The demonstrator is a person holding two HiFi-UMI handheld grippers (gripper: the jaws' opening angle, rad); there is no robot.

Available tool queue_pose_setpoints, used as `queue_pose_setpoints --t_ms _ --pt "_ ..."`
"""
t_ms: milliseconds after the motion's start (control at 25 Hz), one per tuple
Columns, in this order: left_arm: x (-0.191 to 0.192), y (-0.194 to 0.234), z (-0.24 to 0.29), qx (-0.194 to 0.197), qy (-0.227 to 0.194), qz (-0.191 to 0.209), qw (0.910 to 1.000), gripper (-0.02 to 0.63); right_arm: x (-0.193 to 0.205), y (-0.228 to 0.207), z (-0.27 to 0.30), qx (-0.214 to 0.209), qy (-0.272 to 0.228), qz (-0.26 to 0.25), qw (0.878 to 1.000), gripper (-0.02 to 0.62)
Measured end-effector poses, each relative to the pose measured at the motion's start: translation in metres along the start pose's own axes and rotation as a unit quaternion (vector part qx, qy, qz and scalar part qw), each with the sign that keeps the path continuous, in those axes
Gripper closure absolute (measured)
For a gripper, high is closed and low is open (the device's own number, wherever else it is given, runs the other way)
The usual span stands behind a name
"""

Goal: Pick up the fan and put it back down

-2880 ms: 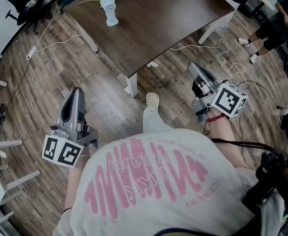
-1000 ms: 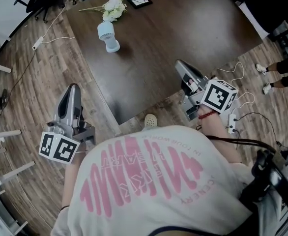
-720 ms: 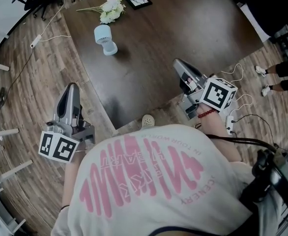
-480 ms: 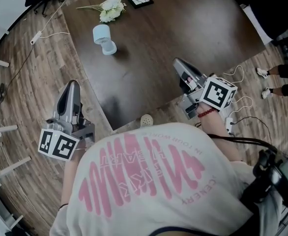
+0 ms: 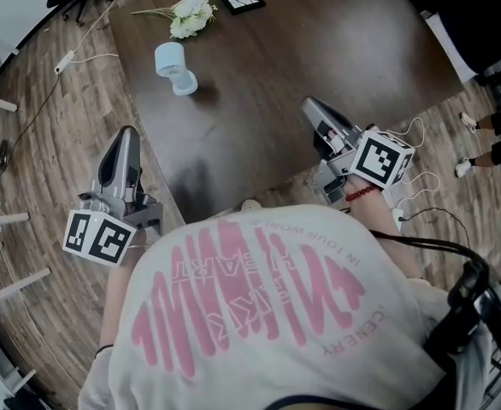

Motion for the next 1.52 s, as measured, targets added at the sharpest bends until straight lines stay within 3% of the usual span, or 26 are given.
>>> queue_pose_setpoints --t_ms 360,560,840,1320,1520 --pt "0.034 0.011 0.050 0.012 0.029 0.013 0.9994 0.588 -0.007 -0.010 -0.033 0.042 -0.017 0.004 0.999 0.589" --pt "0.059 0.032 0.095 -0.019 0.041 0.071 0.9965 0.568 -0.010 -0.014 -0.054 0.065 -0.028 0.005 0.997 0.589" --pt "0.093 0.045 0.139 -0.036 0.091 0.081 0.9918 0.558 -0.014 -0.017 -0.082 0.092 -0.050 0.005 0.994 0.589" --pt "0.112 0.045 0.175 -0.067 0.130 0.103 0.9838 0.371 -0.007 -0.020 -0.127 0.127 -0.093 0.017 0.987 0.589" --pt "0.109 0.050 0.186 -0.091 0.130 0.121 0.9799 0.337 0.001 -0.023 -0.135 0.136 -0.103 0.022 0.985 0.589"
Point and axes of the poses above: the fingertips, and each gripper's own axes: z forward along the fingers, y to its left, x out of its underside, the point moved 9 cm from there along -z, backward along the fingers, and after that the axes turned 13 degrees about -x, right-handed, at the moved point
